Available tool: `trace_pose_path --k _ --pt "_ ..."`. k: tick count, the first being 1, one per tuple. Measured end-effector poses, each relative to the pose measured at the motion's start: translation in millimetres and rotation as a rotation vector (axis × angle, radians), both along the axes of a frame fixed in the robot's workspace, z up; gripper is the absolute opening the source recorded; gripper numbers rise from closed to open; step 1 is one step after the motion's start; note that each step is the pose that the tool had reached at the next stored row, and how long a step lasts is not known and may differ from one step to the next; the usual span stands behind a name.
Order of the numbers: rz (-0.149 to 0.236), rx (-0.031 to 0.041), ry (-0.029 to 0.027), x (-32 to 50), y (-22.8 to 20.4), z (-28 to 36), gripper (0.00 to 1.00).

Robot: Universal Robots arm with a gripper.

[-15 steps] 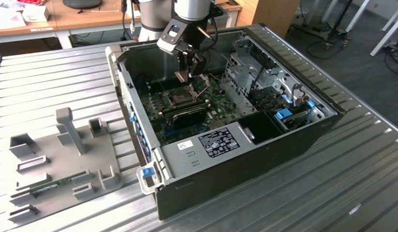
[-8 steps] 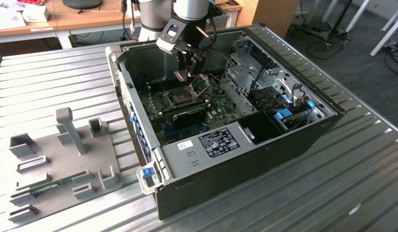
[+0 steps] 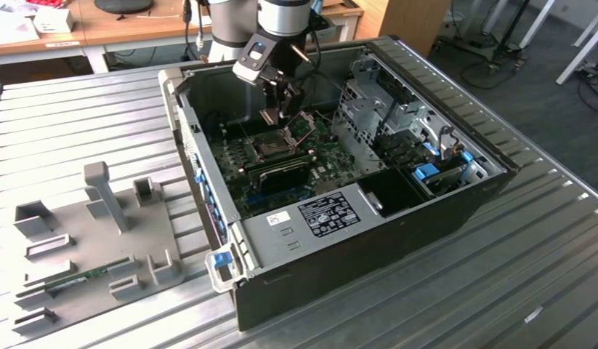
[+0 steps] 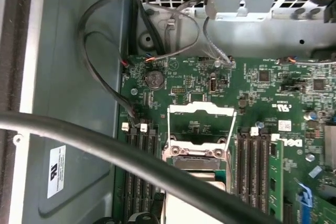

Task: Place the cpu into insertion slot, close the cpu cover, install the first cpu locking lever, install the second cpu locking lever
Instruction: 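Place the cpu into insertion slot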

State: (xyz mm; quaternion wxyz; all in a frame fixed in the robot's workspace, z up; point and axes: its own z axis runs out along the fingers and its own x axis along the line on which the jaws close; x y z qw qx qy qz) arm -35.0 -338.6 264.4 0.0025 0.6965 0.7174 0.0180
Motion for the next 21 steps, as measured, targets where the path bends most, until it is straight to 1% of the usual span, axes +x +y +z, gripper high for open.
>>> trace_pose_path --k 3,10,13,21 --pt "0.0 0.0002 -0.0001 0.0 1.3 -4.9 0.54" --pt "0.0 0.0 0.0 0.0 1.3 -5.2 0.54" --pt "0.0 0.0001 0.0 0.0 1.3 -7.1 0.54" --pt "0.0 0.0005 -0.0003 0.0 1.4 -8.0 0.54"
